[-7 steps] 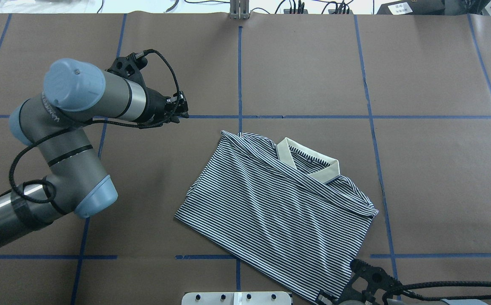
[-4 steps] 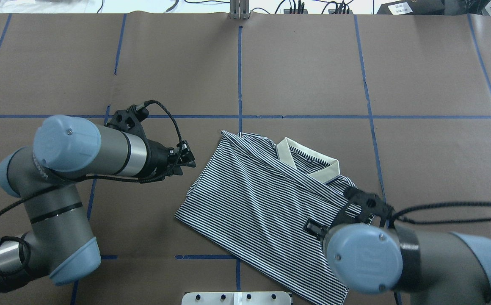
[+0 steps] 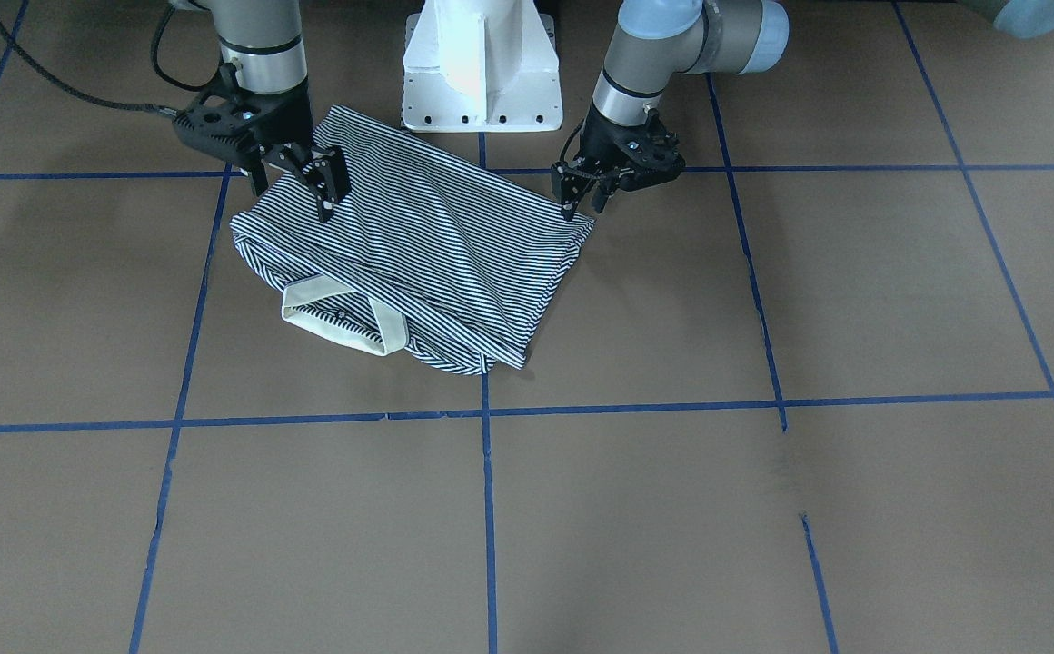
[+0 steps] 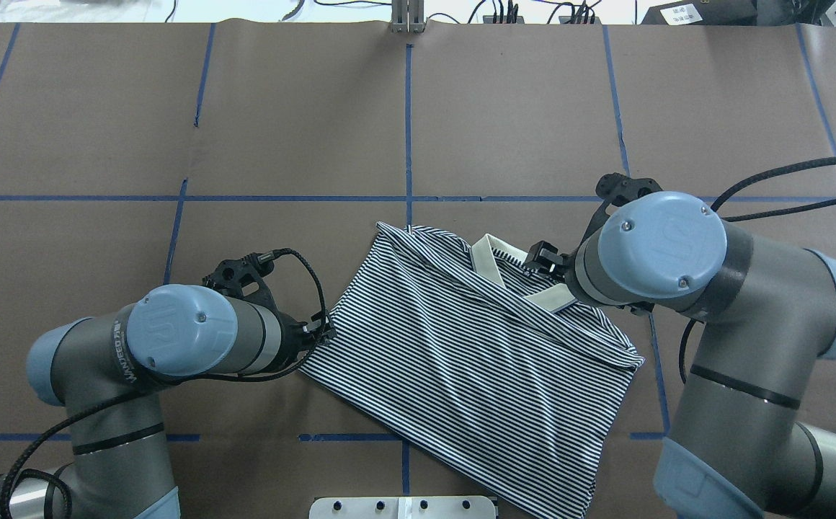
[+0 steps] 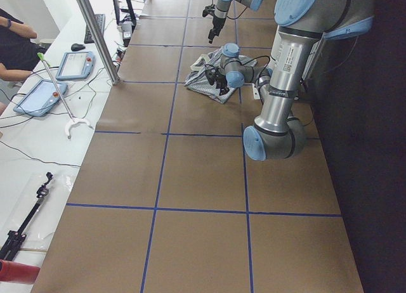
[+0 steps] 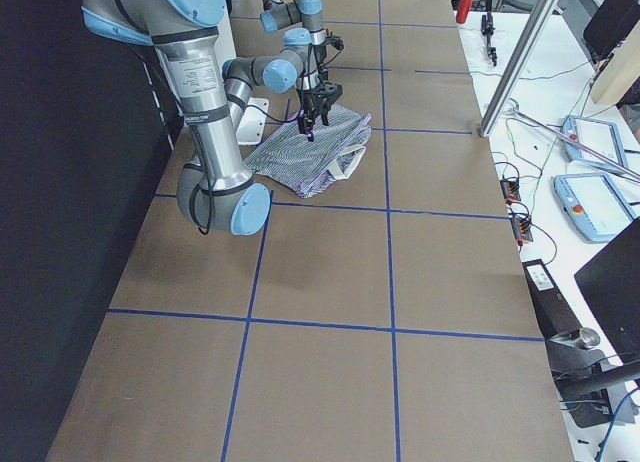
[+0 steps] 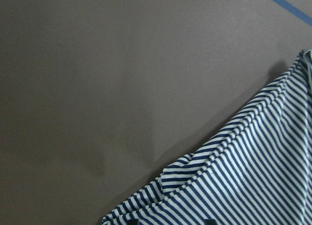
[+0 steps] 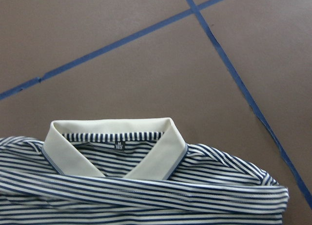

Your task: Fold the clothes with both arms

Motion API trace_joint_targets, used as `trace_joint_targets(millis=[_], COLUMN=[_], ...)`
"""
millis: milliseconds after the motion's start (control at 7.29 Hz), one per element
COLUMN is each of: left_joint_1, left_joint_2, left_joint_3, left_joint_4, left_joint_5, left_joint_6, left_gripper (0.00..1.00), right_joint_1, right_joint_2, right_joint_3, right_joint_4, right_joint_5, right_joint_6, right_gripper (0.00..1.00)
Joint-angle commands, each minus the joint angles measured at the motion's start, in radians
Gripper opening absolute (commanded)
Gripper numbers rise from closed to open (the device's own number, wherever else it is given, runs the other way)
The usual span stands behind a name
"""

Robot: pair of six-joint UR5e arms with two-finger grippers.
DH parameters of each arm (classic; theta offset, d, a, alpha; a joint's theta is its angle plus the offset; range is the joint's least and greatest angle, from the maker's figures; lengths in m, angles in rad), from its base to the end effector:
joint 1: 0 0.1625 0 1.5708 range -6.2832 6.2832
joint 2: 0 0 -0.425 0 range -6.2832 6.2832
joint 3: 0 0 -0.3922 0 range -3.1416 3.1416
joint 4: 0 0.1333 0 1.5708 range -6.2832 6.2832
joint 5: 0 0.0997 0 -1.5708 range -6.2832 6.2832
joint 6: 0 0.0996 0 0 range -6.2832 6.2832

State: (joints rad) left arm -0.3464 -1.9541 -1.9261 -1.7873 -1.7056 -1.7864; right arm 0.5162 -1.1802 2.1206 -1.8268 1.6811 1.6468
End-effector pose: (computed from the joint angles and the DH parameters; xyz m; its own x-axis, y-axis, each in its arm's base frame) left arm 0.5115 -0.3121 0.2682 0.4807 -0.3989 -0.7809 0.3440 0.9049 -0.2505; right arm -0.4030 -0.3694 0.2523 0.6393 0.4496 0.6239 -0.4800 0.8671 -0.1330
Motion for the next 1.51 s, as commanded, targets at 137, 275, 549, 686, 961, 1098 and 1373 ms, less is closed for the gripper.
trace_joint_targets(millis=[137,275,549,686,961,1098,1373], left_joint_1=[0.021,0.024,0.026,0.026,0.027,0.027,0.027], left_joint_2=[0.001,-0.008,-0.005,-0.002,-0.006,-0.005,-0.008], left_joint_3=[0.030,0.062,0.065,0.067,0.067,0.067,0.084], left_joint_4=[0.012,0.011,0.012,0.012,0.012,0.012,0.012], left_joint_5=[0.007,0.007,0.007,0.007,0.009,0.009,0.017], left_joint_6=[0.001,0.001,0.002,0.002,0.002,0.002,0.004], left_gripper=[0.59,0.59,0.59,0.59,0.55,0.53,0.52], right_joint_1=[0.039,0.039,0.039,0.039,0.039,0.039,0.041], right_joint_2=[0.004,0.002,0.002,0.004,0.002,0.002,0.001], right_joint_3=[-0.088,-0.091,-0.105,-0.105,-0.106,-0.105,-0.108], right_joint_4=[0.096,0.096,0.098,0.098,0.096,0.096,0.096], right_joint_5=[0.019,0.017,0.017,0.017,0.017,0.019,0.019], right_joint_6=[-0.038,-0.038,-0.036,-0.036,-0.038,-0.036,-0.038], right_gripper=[1.00,1.00,1.00,1.00,1.00,1.00,1.00])
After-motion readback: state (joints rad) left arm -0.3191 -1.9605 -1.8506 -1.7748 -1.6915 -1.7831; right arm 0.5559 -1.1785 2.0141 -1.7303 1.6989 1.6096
